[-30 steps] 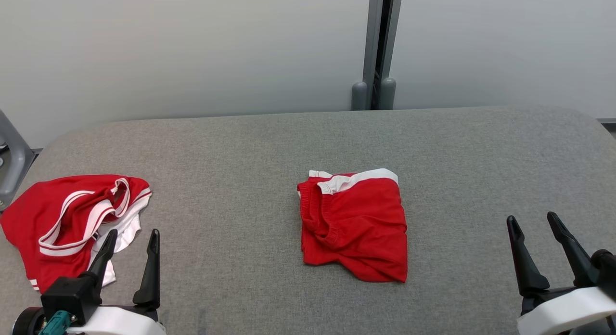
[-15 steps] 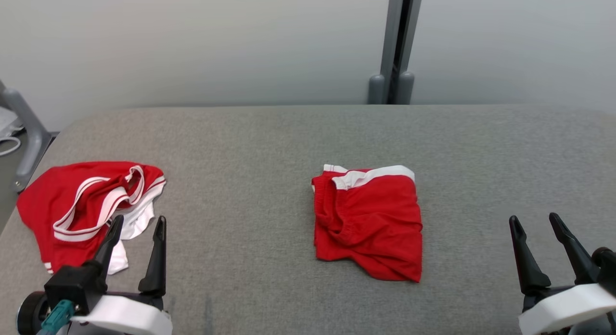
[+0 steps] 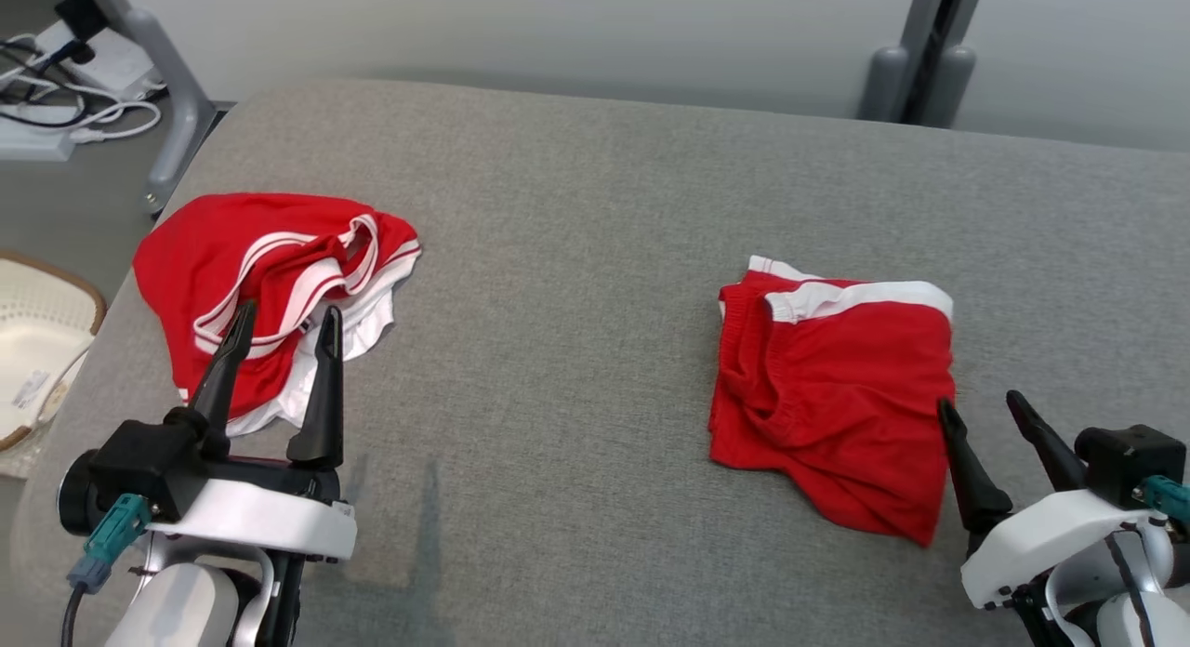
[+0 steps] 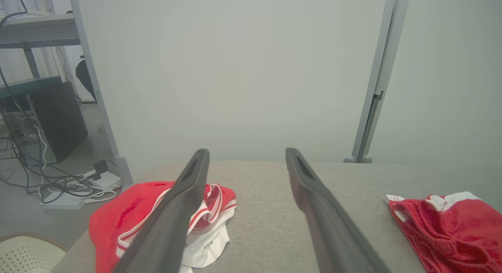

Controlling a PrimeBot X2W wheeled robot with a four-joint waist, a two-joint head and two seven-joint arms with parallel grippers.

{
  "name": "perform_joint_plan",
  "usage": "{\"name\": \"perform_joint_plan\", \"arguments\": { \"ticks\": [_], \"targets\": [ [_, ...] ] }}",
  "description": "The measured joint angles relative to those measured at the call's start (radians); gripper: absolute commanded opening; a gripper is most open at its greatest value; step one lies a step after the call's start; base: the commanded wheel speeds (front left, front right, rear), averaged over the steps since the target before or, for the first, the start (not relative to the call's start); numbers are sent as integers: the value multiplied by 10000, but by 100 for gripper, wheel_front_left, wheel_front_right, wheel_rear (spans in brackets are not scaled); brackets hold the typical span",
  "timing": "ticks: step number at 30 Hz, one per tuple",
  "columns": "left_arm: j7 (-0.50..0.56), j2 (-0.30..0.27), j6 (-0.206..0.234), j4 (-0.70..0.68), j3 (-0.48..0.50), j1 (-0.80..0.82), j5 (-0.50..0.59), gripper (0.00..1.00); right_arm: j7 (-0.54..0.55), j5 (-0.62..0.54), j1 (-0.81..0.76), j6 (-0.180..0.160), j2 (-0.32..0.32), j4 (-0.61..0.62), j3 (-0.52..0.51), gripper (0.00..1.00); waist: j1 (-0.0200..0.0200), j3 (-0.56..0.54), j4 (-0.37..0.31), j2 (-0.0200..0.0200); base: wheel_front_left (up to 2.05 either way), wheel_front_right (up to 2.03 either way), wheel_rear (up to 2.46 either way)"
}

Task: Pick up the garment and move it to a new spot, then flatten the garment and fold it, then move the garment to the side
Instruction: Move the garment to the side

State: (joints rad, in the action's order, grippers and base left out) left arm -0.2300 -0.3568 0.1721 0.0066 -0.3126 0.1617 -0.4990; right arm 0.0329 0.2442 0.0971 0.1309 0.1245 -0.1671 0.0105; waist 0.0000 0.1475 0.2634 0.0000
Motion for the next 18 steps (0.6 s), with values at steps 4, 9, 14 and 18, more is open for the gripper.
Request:
{"name": "perform_joint_plan", "arguments": {
  "ticks": [4, 9, 14, 18],
  "targets": [
    [-146, 161, -219, 274, 15, 319, 4, 100, -138, 132, 368, 0, 6, -1020, 113, 100, 0, 314, 415, 0, 0, 0, 0],
    [-251, 311, -410, 499, 40, 564, 79, 100, -424, 165, 714, 0, -31, -2102, -182, 100, 0, 506, 809, 0, 0, 0, 0],
    [-272, 453, -571, 663, 63, 665, 176, 100, -596, 159, 1045, 0, -184, -2932, -410, 100, 0, 525, 944, 0, 0, 0, 0],
    [-276, 527, -658, 742, 100, 669, 247, 100, -416, 276, 1312, 0, -270, -3501, -299, 100, 0, 520, 941, 0, 0, 0, 0]
  ]
}}
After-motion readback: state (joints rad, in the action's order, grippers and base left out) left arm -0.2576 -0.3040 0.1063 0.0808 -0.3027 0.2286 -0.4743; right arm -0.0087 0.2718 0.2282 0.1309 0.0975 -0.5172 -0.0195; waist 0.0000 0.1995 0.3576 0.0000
